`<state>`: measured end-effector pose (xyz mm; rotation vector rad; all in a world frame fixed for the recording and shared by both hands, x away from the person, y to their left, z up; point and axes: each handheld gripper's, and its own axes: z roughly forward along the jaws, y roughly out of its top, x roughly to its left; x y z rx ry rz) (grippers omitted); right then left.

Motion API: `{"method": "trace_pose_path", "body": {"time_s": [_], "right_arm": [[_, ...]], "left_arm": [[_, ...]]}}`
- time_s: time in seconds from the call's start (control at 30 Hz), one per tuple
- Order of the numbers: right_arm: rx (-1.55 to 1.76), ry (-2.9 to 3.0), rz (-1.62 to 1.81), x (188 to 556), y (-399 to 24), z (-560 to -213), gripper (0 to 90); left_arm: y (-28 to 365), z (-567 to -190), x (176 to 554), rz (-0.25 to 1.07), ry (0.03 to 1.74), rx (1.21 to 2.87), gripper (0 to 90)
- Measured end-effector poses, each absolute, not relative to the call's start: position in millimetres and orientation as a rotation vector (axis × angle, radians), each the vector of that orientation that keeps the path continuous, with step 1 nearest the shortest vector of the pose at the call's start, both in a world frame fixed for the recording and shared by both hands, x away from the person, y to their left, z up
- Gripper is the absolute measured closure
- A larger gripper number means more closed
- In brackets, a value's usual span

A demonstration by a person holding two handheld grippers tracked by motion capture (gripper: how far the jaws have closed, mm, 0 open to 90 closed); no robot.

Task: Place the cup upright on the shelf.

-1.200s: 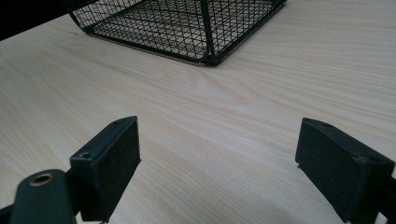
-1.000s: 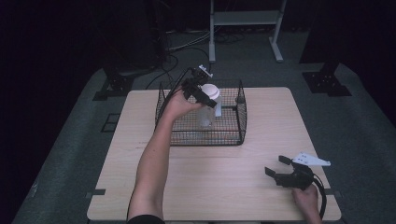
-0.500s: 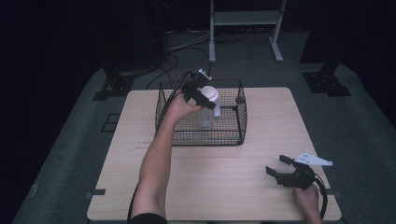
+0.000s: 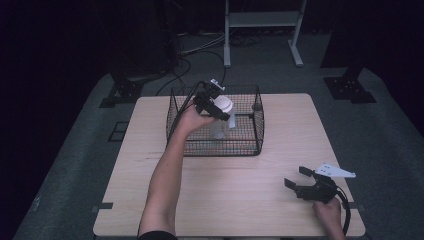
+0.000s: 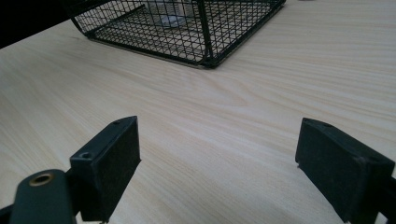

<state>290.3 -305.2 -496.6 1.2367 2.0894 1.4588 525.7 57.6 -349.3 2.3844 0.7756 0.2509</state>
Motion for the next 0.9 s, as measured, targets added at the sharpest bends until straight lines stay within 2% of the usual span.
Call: {"method": "trace_pose_path", "body": {"time_s": [0.9], "right_arm": [[1.224, 2.106, 1.43, 290, -302, -497, 12.9]], "left_arm": [[64, -339, 514, 0.287, 0.746, 2.343, 0.0]]}}
